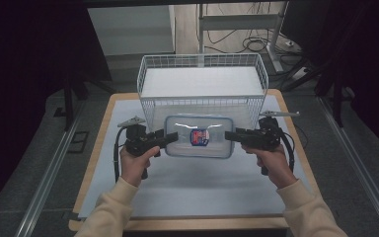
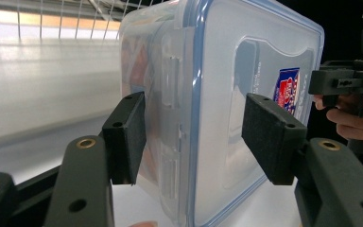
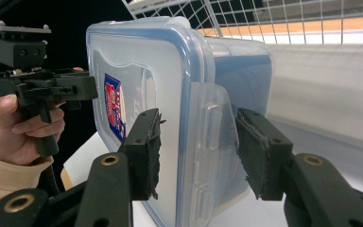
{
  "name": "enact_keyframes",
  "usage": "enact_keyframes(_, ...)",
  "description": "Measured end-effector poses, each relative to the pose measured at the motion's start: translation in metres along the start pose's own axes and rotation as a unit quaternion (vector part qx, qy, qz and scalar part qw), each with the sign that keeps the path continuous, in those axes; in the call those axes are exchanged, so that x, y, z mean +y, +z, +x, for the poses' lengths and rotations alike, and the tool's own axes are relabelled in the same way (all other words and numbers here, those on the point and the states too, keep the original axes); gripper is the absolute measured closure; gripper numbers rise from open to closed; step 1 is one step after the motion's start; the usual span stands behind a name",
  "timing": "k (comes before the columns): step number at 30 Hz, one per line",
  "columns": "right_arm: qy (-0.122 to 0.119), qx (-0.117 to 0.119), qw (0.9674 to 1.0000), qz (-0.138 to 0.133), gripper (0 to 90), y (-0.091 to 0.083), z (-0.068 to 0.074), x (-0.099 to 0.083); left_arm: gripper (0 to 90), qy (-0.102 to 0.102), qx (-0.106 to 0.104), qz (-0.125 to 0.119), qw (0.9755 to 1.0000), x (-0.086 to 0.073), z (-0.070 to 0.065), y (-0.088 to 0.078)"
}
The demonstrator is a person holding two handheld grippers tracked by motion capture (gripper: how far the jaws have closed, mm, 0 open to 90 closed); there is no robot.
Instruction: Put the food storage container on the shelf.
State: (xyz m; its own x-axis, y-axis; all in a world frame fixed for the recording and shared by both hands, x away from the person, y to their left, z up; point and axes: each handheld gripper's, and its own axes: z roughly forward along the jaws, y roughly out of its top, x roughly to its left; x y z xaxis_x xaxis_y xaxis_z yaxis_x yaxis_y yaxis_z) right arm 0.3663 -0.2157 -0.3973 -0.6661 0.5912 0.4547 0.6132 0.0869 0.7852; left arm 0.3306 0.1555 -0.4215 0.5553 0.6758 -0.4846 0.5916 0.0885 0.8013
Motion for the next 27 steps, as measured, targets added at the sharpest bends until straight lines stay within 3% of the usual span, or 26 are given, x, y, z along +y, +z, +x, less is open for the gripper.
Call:
enact_keyframes(12, -0.020, -0.003, 0.9997, -0.011, 51.5, -0.012, 0.012, 0.030, 41.9, 0.009, -0.003, -0.016, 0.9998, 0.027, -0.011, -0.006)
enact_keyframes(27, -0.045, -0.005, 0.9985, -0.030, 51.3, -0.017, 0.019, 0.082, 41.3, 0.025, 0.005, -0.035, 0.9991, 0.081, -0.018, -0.009)
